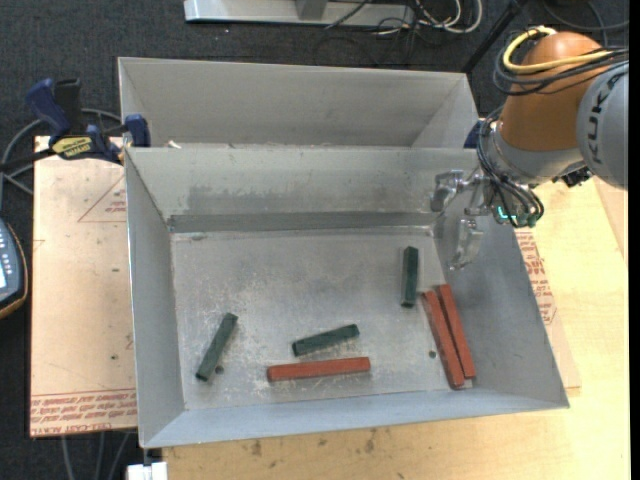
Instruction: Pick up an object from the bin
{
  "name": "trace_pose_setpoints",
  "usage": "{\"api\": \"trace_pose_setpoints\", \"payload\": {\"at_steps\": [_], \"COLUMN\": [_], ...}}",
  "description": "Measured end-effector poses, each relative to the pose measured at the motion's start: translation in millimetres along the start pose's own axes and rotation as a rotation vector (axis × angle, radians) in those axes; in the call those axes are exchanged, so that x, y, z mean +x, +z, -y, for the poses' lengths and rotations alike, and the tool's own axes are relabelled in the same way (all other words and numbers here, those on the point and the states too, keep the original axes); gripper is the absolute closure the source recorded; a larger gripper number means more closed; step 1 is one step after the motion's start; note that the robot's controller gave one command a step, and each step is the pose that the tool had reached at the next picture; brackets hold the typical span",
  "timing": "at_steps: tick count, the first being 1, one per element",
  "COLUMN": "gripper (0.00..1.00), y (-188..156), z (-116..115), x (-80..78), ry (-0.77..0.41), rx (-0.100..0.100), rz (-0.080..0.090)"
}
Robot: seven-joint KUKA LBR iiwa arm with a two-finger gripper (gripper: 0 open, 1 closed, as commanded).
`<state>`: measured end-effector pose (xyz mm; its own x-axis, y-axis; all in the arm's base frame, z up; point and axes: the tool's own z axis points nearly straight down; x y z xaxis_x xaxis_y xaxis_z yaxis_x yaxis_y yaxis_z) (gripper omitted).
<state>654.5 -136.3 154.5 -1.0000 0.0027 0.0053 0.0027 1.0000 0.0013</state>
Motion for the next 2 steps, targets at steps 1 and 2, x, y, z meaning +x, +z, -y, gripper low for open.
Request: {"api": "trace_pose_setpoints", "payload": {"at_steps": [1,2], "gripper": [0.0,0.0], "y": [86.9,78.4], "z": [17.4,6.9], "x": [10.6,90.1], "ry": [-0.18,-0.565], "rx": [0.0,0.0], "rz": [0.003,0.008]}}
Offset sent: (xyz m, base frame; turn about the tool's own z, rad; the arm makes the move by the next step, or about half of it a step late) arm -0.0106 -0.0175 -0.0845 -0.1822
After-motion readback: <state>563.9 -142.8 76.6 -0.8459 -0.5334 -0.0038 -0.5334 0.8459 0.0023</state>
